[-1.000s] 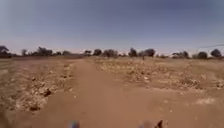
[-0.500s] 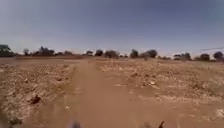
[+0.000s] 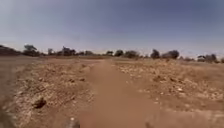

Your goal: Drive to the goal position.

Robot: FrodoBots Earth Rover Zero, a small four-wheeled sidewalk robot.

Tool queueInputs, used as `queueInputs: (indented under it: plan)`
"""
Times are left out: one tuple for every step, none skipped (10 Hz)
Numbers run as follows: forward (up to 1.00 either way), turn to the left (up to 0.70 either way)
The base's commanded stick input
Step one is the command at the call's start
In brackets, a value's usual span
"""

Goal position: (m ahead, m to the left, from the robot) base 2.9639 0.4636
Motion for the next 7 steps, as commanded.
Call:
queueInputs:
  plan:
    - [0.7, 0.0]
    - [0.7, 0.0]
    - [0.7, 0.0]
    - [0.7, 0.0]
    - [0.7, 0.0]
    - [0.7, 0.0]
    - [0.7, 0.0]
